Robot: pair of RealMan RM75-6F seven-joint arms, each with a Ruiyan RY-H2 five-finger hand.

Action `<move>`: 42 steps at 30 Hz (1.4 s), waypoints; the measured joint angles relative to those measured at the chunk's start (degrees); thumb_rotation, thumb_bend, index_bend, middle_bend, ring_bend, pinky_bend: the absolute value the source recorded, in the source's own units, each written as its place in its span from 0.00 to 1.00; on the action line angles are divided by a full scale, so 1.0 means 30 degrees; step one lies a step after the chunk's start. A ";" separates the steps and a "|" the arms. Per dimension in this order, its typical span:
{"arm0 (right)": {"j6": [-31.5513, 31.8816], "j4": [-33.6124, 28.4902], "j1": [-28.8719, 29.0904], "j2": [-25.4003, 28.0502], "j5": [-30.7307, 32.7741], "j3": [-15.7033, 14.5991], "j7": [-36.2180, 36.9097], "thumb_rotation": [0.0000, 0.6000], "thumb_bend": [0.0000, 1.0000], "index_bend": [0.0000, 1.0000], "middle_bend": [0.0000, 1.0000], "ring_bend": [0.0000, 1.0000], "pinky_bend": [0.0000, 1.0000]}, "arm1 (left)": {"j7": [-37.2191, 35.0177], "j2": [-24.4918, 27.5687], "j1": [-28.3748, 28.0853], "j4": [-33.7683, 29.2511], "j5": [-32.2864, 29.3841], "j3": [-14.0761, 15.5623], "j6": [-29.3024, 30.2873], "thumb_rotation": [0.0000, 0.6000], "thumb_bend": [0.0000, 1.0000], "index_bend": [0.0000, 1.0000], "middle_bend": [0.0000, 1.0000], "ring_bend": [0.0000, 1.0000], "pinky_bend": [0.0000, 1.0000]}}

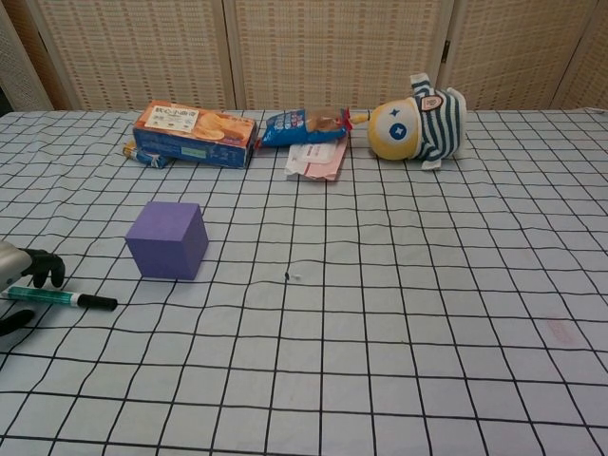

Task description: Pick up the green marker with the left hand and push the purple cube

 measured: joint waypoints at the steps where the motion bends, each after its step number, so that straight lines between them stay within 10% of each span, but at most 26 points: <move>1: -0.0013 -0.0015 0.0005 0.0009 0.0009 -0.0005 -0.0007 1.00 0.03 0.00 0.00 0.00 0.00 | -0.0008 -0.0028 -0.0020 0.0024 0.0010 0.0006 0.0040 1.00 0.36 0.43 0.46 0.82 1.00; 15: -0.0027 -0.0267 -0.0013 0.0243 -0.0172 -0.0169 0.0216 1.00 0.03 0.00 0.00 0.00 0.00 | -0.0050 -0.0375 -0.0243 0.0704 -0.0272 -0.0003 -0.0013 1.00 0.40 0.54 0.57 0.82 1.00; 27: -0.0163 -0.0233 0.0039 0.0228 -0.0150 -0.0201 0.0255 1.00 0.03 0.00 0.00 0.00 0.00 | -0.0811 -0.0513 -0.0012 0.1807 0.0249 -0.0273 0.2448 1.00 0.67 0.75 0.77 0.85 1.00; 42: -0.0604 -0.0303 0.0166 -0.0312 0.0999 0.0073 -0.1006 1.00 0.03 0.00 0.00 0.00 0.00 | -0.5937 0.0203 -0.0895 0.6278 0.0789 -0.0236 0.2384 1.00 0.68 0.77 0.77 0.86 1.00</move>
